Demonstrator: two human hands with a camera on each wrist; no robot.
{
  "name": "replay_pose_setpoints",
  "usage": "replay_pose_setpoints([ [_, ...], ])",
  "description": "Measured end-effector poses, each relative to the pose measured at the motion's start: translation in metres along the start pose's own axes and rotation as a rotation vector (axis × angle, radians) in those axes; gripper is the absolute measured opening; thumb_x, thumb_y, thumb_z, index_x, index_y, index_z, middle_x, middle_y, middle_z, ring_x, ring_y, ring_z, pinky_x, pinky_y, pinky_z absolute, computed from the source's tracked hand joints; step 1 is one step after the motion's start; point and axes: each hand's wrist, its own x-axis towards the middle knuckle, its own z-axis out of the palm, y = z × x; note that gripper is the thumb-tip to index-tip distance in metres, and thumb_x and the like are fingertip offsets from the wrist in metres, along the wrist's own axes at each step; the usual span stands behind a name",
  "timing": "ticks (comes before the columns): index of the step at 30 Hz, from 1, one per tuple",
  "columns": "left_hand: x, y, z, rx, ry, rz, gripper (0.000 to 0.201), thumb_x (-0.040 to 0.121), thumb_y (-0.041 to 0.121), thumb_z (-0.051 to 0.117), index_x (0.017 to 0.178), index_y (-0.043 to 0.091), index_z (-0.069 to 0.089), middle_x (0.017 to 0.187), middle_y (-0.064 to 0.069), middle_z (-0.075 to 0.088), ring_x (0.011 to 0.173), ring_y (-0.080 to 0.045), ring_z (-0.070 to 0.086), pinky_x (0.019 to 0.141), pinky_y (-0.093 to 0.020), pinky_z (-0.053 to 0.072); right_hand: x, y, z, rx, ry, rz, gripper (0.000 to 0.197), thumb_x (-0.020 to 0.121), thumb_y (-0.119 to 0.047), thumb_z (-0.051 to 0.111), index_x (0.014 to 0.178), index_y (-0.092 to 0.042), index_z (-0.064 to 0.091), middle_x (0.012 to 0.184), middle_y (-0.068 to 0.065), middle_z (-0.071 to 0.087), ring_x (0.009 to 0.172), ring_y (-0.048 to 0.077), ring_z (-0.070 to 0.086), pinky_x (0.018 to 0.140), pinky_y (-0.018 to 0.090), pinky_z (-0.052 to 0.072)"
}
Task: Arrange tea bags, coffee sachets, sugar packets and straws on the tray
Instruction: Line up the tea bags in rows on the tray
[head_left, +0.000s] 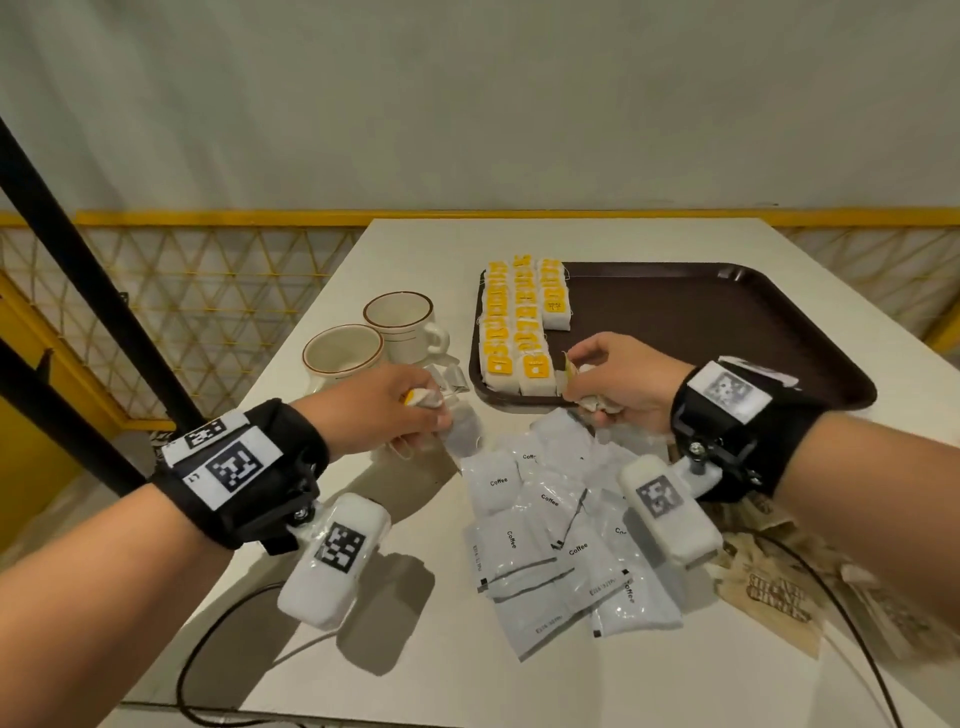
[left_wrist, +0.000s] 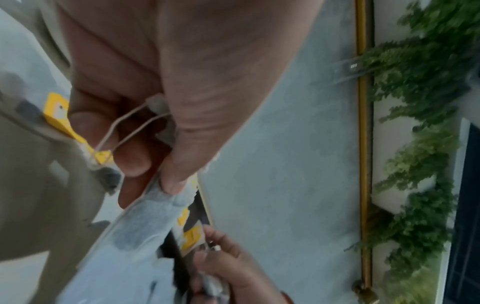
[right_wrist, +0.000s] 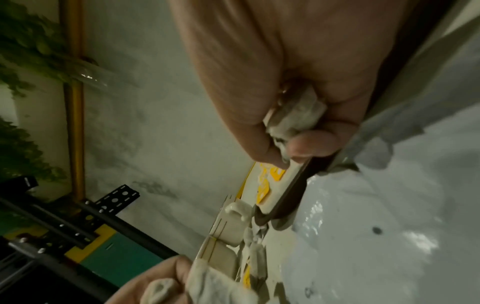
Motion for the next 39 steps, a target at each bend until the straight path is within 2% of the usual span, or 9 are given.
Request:
replay_pose_setpoints([
  [4, 0.004, 0.007, 0.001, -0.203, 0.062, 0.016, 0.009, 0.086, 0.014, 0.067, 0.079, 0.014, 0.062, 0.066, -0.004, 0.065, 0.060, -0.015, 0.060, 0.056, -0.023, 0.051, 0.006, -0.012, -0.002, -0.280, -0.060, -0.023, 0.052, 0.084, 0.002, 0.065, 0.128, -0.021, 0.050, 0.104, 0.006, 0.056, 0.061, 0.015, 0.053, 0.042, 0.017, 0.045],
  [9, 0.009, 0.017, 0.003, -0.494, 0.124, 0.030, 0.013, 0.087, 0.003, 0.063, 0.081, 0.012, 0.057, 0.064, -0.004, 0.061, 0.056, -0.012, 0.059, 0.048, -0.018, 0.046, 0.013, -0.018, -0.008, -0.474, -0.015, -0.052, 0.006, 0.084, -0.007, 0.069, 0.086, -0.011, 0.065, 0.075, 0.006, 0.058, 0.057, 0.014, 0.053, 0.046, 0.021, 0.048],
  [19, 0.039, 0.057, 0.051, -1.571, 0.037, -0.160, 0.009, 0.091, 0.006, 0.058, 0.084, 0.001, 0.060, 0.067, -0.012, 0.065, 0.058, -0.015, 0.065, 0.052, -0.023, 0.056, -0.006, -0.013, -0.023, 0.258, 0.085, -0.362, 0.019, 0.092, -0.006, 0.051, 0.091, -0.009, 0.069, 0.067, 0.005, 0.062, 0.045, 0.013, 0.046, 0.039, 0.020, 0.033],
  [22, 0.045, 0.062, 0.066, -1.617, 0.041, -0.197, 0.011, 0.092, 0.004, 0.055, 0.082, 0.001, 0.059, 0.063, -0.011, 0.064, 0.055, -0.017, 0.066, 0.051, -0.022, 0.056, -0.012, -0.006, -0.020, 0.047, 0.239, -0.552, 0.015, 0.085, -0.013, 0.068, 0.095, -0.022, 0.074, 0.087, -0.011, 0.071, 0.074, 0.007, 0.064, 0.067, 0.023, 0.052],
  [25, 0.045, 0.061, 0.076, -1.609, 0.027, -0.245, 0.014, 0.092, 0.004, 0.054, 0.079, 0.002, 0.059, 0.061, -0.010, 0.063, 0.052, -0.016, 0.065, 0.048, -0.021, 0.054, -0.016, 0.000, -0.016, -0.078, 0.228, -0.718, 0.026, 0.082, -0.007, 0.071, 0.102, -0.023, 0.073, 0.111, -0.010, 0.068, 0.105, -0.006, 0.058, 0.092, 0.008, 0.041],
  [29, 0.043, 0.057, 0.082, -1.546, -0.022, -0.238, 0.009, 0.093, 0.004, 0.052, 0.089, 0.003, 0.060, 0.071, -0.010, 0.063, 0.055, -0.014, 0.064, 0.048, -0.021, 0.053, -0.018, 0.006, -0.016, -0.164, 0.189, -0.820, 0.011, 0.078, -0.006, 0.075, 0.088, -0.011, 0.075, 0.087, -0.010, 0.062, 0.086, -0.012, 0.056, 0.078, 0.003, 0.038],
  [33, 0.043, 0.057, 0.082, -1.477, -0.112, -0.191, 0.011, 0.093, 0.007, 0.052, 0.091, 0.003, 0.062, 0.073, -0.009, 0.060, 0.053, -0.011, 0.059, 0.047, -0.019, 0.051, -0.021, 0.013, -0.025, -0.165, 0.205, -0.784, 0.005, 0.078, -0.014, 0.076, 0.079, -0.017, 0.073, 0.081, -0.009, 0.065, 0.081, -0.005, 0.058, 0.076, 0.007, 0.041],
  [37, 0.047, 0.052, 0.084, -1.262, 0.061, -0.087, 0.006, 0.093, 0.015, 0.056, 0.088, 0.011, 0.057, 0.061, 0.000, 0.047, 0.044, -0.006, 0.043, 0.040, -0.019, 0.040, -0.015, 0.019, -0.029, 0.096, 0.216, -0.562, 0.010, 0.077, -0.014, 0.076, 0.069, -0.018, 0.072, 0.086, -0.006, 0.070, 0.093, 0.010, 0.064, 0.086, 0.028, 0.048],
  [39, 0.044, 0.052, 0.087, -1.097, 0.155, 0.026, 0.008, 0.090, 0.019, 0.060, 0.096, 0.015, 0.064, 0.055, 0.005, 0.044, 0.045, -0.007, 0.039, 0.043, -0.020, 0.037, -0.015, 0.019, -0.027, 0.177, 0.179, -0.484, 0.010, 0.078, -0.010, 0.073, 0.069, -0.014, 0.070, 0.084, 0.006, 0.067, 0.073, 0.018, 0.061, 0.065, 0.032, 0.048],
])
